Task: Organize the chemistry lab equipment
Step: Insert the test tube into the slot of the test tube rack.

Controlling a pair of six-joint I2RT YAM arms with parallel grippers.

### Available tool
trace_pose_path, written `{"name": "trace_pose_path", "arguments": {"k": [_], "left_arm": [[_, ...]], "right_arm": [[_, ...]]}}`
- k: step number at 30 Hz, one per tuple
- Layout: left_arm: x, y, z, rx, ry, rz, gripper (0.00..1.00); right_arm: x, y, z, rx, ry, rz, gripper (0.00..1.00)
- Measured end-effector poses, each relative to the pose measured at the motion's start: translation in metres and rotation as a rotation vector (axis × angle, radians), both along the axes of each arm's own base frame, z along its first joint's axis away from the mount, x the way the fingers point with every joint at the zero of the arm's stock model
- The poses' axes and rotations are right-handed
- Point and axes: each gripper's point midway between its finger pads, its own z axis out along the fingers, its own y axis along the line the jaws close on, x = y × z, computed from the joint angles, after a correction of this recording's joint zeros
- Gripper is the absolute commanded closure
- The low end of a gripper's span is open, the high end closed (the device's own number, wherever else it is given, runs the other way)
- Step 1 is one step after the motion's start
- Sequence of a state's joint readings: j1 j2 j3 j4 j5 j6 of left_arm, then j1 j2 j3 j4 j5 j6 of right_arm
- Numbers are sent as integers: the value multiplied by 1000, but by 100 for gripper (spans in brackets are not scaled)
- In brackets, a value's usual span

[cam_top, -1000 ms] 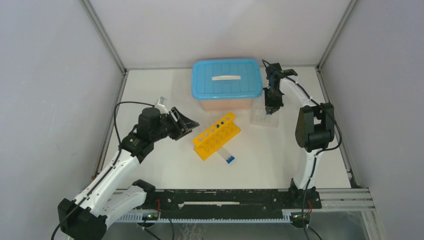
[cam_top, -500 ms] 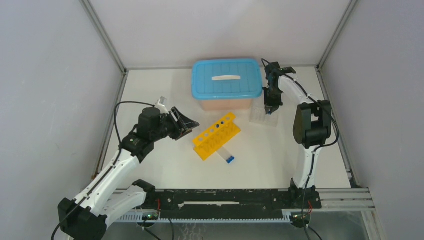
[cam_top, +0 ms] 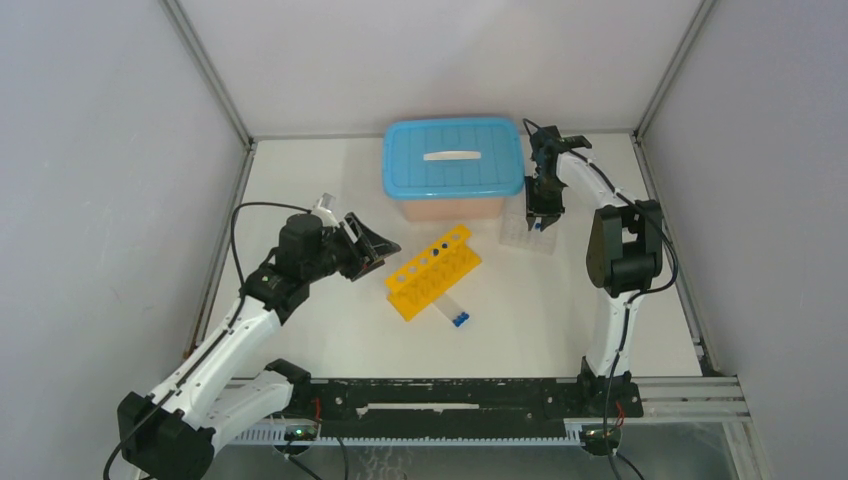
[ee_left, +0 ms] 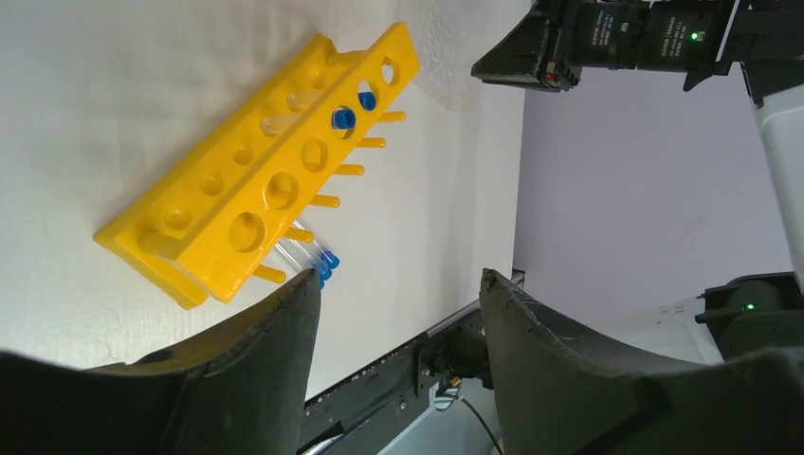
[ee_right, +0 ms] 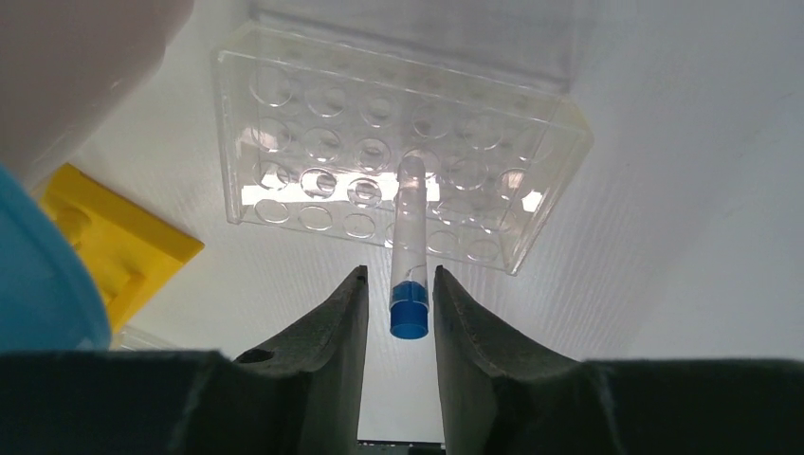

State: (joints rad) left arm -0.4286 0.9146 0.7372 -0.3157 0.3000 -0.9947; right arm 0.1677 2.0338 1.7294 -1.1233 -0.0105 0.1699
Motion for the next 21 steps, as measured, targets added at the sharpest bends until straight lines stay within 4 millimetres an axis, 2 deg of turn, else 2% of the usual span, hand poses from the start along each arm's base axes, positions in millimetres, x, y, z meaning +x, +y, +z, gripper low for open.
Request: {"name": "trace_pose_path", "arguments": {"k": [13,21], "left_arm": [[0,0,0,1,1,0,27],[0,0,-1,4,0,0,25]], "right_arm": [[4,-2,2,6,-22,-7,59],[6,-2,28,16,-97,-18,59]]}}
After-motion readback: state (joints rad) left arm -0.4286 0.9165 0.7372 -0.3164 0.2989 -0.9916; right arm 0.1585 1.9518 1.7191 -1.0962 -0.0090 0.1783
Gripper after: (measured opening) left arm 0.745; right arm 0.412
